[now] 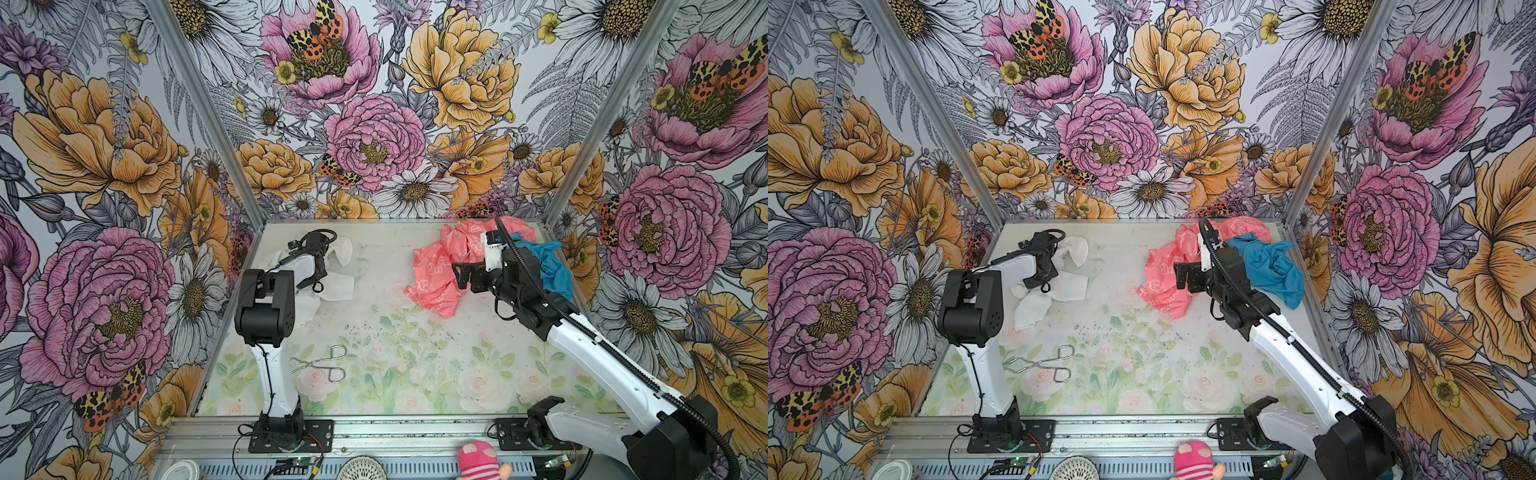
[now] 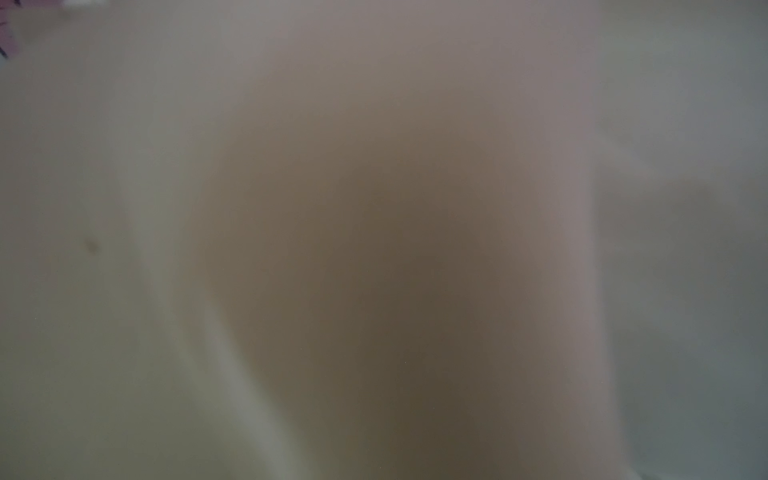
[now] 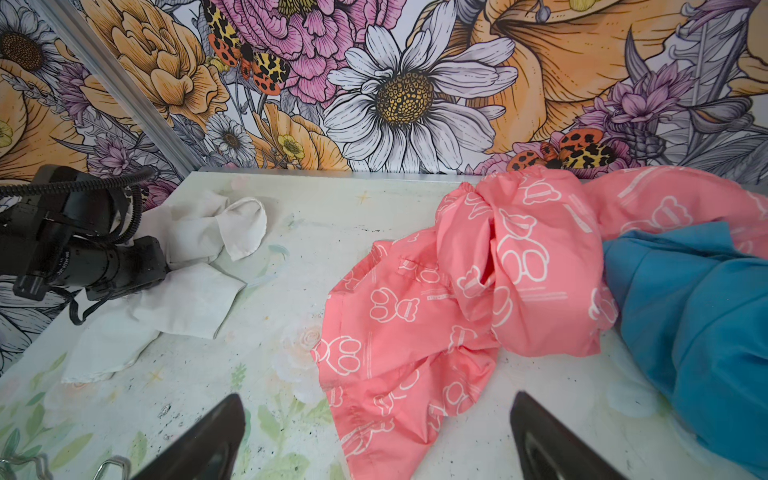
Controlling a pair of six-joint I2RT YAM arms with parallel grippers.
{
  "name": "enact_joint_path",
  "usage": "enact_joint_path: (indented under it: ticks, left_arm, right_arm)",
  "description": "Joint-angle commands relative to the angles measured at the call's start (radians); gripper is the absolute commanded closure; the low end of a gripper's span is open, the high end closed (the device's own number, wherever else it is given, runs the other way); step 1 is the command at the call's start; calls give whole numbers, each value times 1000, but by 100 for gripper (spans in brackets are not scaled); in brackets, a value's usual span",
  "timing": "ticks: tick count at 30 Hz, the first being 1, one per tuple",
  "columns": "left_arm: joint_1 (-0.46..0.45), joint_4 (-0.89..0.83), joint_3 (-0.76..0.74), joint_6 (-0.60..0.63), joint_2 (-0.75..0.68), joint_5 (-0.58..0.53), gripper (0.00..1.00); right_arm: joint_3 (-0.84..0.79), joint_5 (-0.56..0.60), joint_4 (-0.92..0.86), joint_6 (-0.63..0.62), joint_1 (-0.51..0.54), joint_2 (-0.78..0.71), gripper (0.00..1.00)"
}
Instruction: Pick out a specific cloth from the pile
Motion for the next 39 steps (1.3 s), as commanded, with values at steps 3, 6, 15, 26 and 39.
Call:
enact_joint_path:
  ticks: [3, 6, 15, 26, 39]
  left_arm:
    - [15, 21, 21, -32, 8, 83, 88]
    - [14, 21, 18, -27, -34, 85, 79]
    - [-17, 21, -40, -10, -319, 61, 23]
    - [-166, 137, -214, 163, -723, -55, 1]
    - [-152, 985, -1012, 487, -1235, -100, 1]
  right_arm:
    - [-10, 5, 21, -4, -16, -22, 1]
    - [-5, -1, 20, -2, -17, -19, 0]
    - [-6, -7, 21, -13, -23, -46, 1]
    - [-66, 65, 55, -59, -33, -135, 1]
    - [-478, 296, 383, -49, -165, -366, 1]
